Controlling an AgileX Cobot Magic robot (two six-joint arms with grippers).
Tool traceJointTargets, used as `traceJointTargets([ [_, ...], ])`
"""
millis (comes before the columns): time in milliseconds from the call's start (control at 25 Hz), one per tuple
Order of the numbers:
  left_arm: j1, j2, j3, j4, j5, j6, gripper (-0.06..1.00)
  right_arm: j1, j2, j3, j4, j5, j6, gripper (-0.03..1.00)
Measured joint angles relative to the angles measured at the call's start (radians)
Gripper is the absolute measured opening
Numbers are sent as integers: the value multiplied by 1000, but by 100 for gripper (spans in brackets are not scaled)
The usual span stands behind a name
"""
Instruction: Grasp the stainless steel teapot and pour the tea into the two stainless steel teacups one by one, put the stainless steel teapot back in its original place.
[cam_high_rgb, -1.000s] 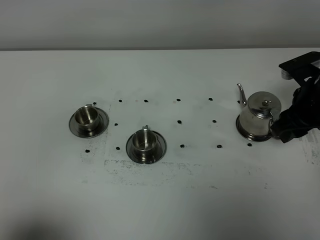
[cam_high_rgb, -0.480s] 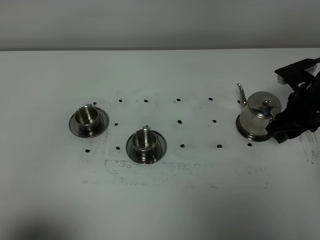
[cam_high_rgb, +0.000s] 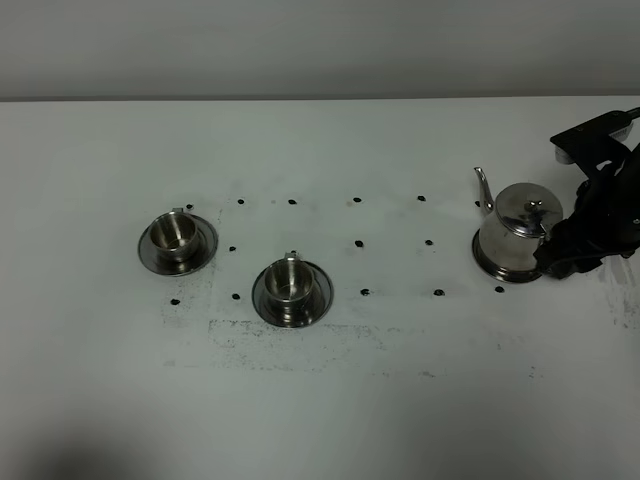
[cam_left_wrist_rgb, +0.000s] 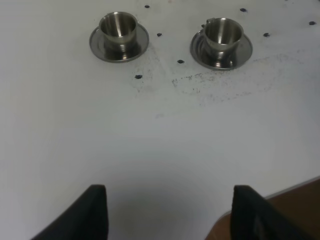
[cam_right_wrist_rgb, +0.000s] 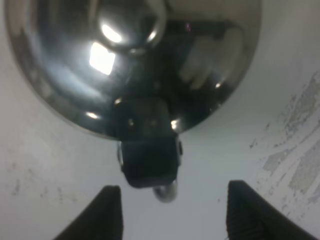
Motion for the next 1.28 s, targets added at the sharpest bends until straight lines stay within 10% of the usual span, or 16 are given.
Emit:
traceJointTargets([
  [1280, 0, 0, 0, 0, 0, 0, 52, 25, 50, -91, -5, 24, -63, 45],
])
